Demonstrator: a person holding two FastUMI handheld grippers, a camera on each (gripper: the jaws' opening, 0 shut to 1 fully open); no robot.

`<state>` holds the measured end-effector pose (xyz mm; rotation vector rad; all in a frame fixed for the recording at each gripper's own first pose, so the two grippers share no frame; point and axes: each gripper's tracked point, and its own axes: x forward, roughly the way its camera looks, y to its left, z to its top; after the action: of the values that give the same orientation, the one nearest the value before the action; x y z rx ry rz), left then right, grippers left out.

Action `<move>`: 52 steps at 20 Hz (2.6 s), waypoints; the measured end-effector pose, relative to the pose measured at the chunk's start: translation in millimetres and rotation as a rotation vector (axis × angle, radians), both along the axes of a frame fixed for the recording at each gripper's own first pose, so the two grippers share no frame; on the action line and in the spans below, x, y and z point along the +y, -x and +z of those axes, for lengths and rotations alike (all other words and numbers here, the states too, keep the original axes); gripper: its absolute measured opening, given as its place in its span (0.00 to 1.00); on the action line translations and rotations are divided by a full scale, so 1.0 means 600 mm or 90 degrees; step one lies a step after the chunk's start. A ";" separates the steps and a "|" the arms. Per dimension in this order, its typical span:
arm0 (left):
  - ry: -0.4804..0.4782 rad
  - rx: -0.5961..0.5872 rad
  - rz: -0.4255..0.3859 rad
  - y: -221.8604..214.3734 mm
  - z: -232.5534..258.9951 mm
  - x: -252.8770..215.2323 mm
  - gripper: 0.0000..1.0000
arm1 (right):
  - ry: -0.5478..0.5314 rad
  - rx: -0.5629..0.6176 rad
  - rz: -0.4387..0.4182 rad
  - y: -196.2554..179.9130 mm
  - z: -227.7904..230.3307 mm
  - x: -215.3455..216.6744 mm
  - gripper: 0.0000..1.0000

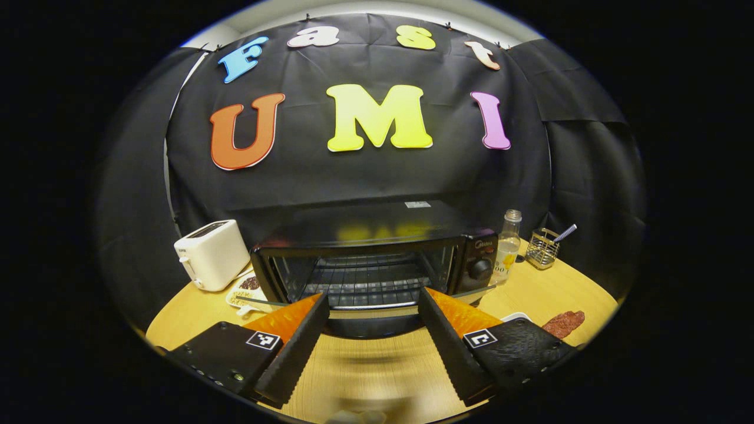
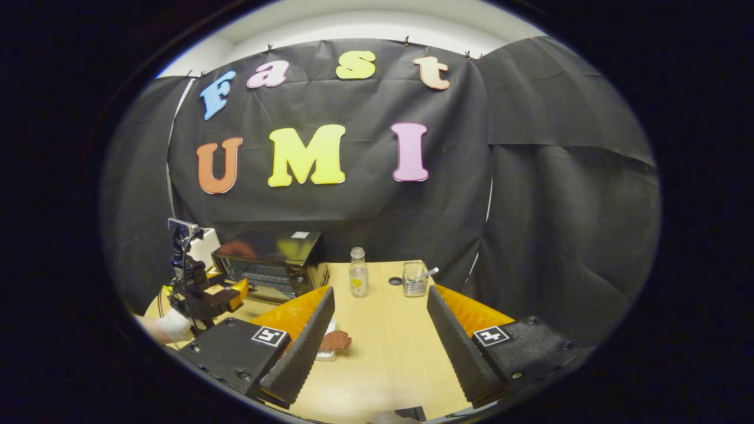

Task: Open the electric oven with the left hand, put the food in, and close the electric oven.

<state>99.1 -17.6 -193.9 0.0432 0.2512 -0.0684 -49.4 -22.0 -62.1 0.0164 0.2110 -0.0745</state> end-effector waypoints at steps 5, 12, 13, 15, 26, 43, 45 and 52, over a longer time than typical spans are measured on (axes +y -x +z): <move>-0.002 0.051 0.001 0.055 -0.060 -0.002 0.97 | -0.009 0.012 0.034 0.008 -0.014 0.032 1.00; 0.014 0.150 0.012 0.119 -0.176 -0.008 0.98 | 0.002 0.013 0.030 0.033 -0.017 0.021 1.00; 0.009 0.156 0.010 0.122 -0.187 -0.012 0.97 | 0.002 0.015 0.027 0.037 -0.018 0.017 1.00; -0.012 0.178 0.004 0.127 -0.213 -0.013 0.97 | 0.006 0.022 0.017 0.045 -0.025 0.006 1.00; -0.016 0.184 0.007 0.133 -0.218 -0.014 0.96 | -0.013 0.033 -0.005 0.063 -0.037 -0.017 1.00; 0.016 0.061 0.053 0.278 -0.024 0.068 0.96 | -0.007 0.136 0.116 -0.081 -0.192 0.031 1.00; 0.005 0.039 0.063 0.297 0.007 0.079 0.96 | -0.007 0.172 0.147 -0.108 -0.235 0.044 1.00; -0.013 0.016 0.148 0.372 0.090 0.098 0.96 | -0.138 0.329 0.209 -0.193 -0.371 0.075 0.89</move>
<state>-124.0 41.1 -139.7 0.0331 0.2809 0.1646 66.3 23.2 -285.0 0.1795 0.7337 0.2764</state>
